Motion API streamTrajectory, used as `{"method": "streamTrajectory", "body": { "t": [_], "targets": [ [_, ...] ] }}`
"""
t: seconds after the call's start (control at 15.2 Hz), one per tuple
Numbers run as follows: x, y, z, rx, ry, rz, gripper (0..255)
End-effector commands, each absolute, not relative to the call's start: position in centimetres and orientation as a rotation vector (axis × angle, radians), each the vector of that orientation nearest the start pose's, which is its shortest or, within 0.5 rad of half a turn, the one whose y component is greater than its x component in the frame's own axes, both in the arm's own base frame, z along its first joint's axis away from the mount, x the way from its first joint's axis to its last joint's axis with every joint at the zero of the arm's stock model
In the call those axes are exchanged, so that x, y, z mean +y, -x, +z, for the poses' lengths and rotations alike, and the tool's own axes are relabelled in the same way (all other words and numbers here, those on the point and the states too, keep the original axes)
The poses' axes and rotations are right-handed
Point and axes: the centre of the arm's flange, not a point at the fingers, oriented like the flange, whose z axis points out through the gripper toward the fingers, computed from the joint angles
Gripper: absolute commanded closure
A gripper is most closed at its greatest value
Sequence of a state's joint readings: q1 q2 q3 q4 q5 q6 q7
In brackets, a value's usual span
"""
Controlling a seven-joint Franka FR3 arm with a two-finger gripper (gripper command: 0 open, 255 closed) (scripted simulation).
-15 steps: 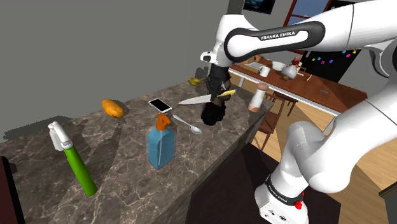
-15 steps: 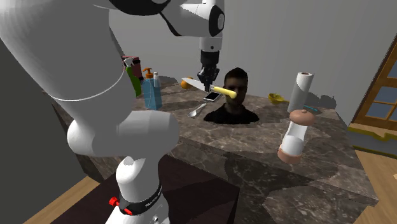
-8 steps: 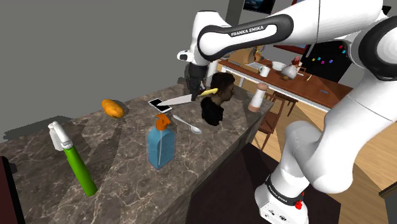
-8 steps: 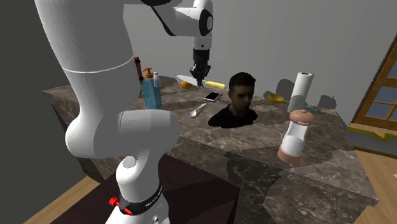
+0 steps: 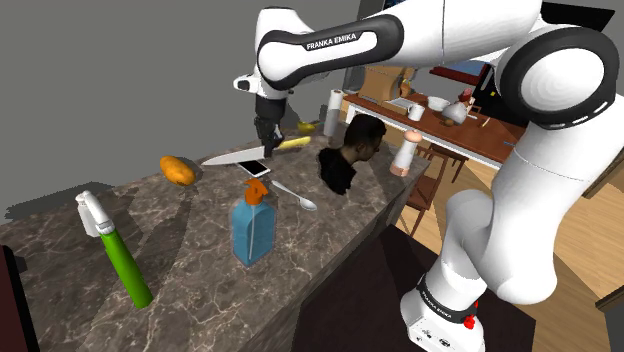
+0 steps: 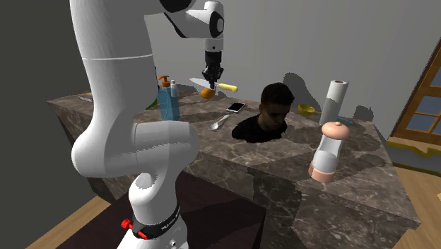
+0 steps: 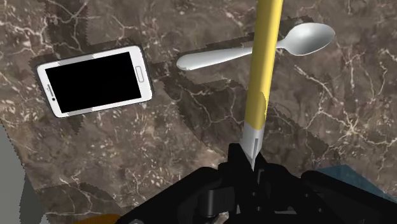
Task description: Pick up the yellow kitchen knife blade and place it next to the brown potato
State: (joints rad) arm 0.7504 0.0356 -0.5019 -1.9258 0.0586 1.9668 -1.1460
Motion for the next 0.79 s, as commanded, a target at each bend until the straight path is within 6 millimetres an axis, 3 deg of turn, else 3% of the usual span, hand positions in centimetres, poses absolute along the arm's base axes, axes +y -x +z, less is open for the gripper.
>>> {"method": "streamTrajectory", "body": {
  "t": [0.0,0.73],
  "targets": [
    [15.6,-55.8,46.5,-1.972,2.407,-0.040,255],
    [15.6,-55.8,40.7,-1.972,2.407,-0.040,255]
  ]
}}
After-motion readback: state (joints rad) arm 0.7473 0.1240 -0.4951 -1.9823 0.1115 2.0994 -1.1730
